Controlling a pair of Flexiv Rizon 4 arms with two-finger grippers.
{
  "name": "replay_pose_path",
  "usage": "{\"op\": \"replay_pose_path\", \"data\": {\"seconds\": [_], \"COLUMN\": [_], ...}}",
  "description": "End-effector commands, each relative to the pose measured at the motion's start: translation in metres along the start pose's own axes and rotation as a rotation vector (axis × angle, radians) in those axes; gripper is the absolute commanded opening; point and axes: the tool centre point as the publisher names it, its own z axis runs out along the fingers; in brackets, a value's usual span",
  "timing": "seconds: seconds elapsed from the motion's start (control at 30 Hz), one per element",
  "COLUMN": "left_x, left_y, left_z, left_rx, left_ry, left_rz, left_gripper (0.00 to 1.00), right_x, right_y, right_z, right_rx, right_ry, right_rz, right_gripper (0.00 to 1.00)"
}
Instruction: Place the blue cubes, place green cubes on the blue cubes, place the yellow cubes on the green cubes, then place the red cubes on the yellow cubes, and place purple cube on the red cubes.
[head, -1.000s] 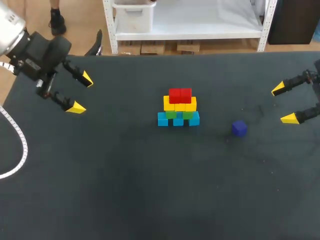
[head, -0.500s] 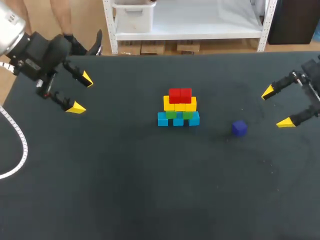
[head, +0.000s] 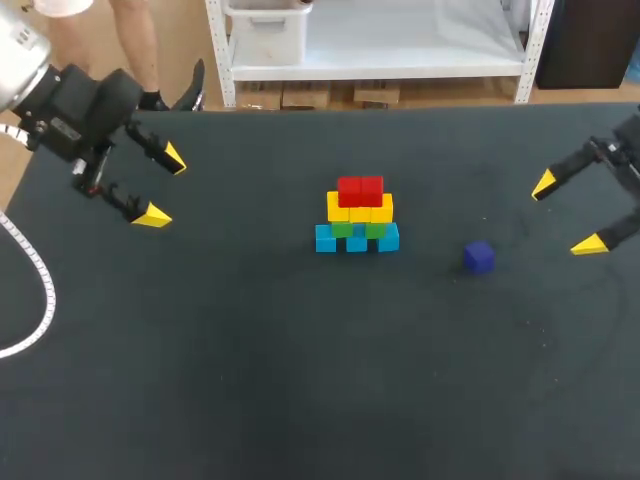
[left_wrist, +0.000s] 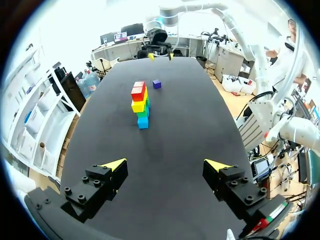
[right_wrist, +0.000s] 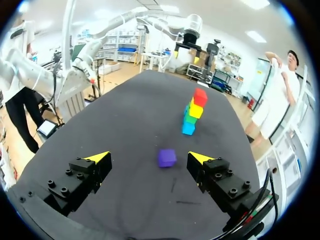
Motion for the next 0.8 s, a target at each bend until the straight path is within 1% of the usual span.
{"op": "replay_pose_path", "data": {"seconds": [0.03, 0.2, 0.37, 0.67, 0.8], "left_x": [0.0001, 0.0001, 0.0001, 0.0001, 0.0001], "left_y": [0.0010, 0.0010, 0.0010, 0.0010, 0.0010], "left_z": [-0.0001, -0.0001, -0.0001, -0.0001, -0.0001], "left_rx": [0.001, 0.001, 0.001, 0.001, 0.001], "left_ry": [0.001, 0.001, 0.001, 0.001, 0.001], "left_rz": [0.000, 0.000, 0.000, 0.000, 0.000], "left_gripper": [1.00, 1.00, 1.00, 1.00, 1.00], "right_x": [0.0038, 0.0077, 0.0080, 0.0088, 0.0092], "right_y": [0.0001, 0.0031, 0.0070, 0.0093, 0.0087], "right_z": [-0.0063, -0.0079, -0.0065, -0.0058, -0.0077], "right_rx": [-0.029, -0.066, -0.081, -0.044, -0.036], "right_ry": [-0.014, 0.007, 0.007, -0.028, -0.029], "right_rz": [-0.031, -0.077, -0.117, -0.168, -0.190], "right_gripper": [1.00, 1.00, 1.00, 1.00, 1.00]}}
